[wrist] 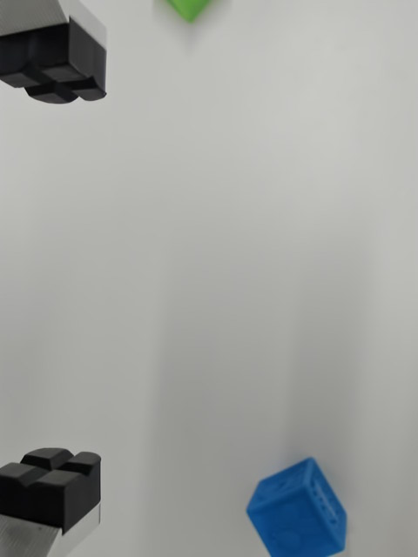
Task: Stack cube
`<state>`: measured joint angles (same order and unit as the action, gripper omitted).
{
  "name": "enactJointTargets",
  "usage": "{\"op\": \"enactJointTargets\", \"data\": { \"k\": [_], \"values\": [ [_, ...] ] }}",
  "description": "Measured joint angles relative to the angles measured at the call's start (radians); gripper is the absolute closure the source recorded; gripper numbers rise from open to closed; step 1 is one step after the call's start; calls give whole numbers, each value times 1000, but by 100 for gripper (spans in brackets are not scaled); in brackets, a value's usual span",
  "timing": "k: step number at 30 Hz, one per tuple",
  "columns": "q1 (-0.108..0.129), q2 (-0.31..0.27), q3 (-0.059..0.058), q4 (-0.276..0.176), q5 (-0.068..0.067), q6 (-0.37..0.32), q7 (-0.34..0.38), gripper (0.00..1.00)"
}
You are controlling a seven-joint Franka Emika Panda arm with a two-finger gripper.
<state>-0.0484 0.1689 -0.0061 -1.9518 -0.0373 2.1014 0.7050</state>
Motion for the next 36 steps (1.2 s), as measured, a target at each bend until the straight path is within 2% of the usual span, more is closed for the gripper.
{"op": "enactJointTargets", "data": {
  "k": [20, 36],
  "values": [
    [-62, 71, -8, 6, 7, 70, -203, 0],
    [-133, 161, -9, 41, 15, 129, -419, 0]
  ]
}}
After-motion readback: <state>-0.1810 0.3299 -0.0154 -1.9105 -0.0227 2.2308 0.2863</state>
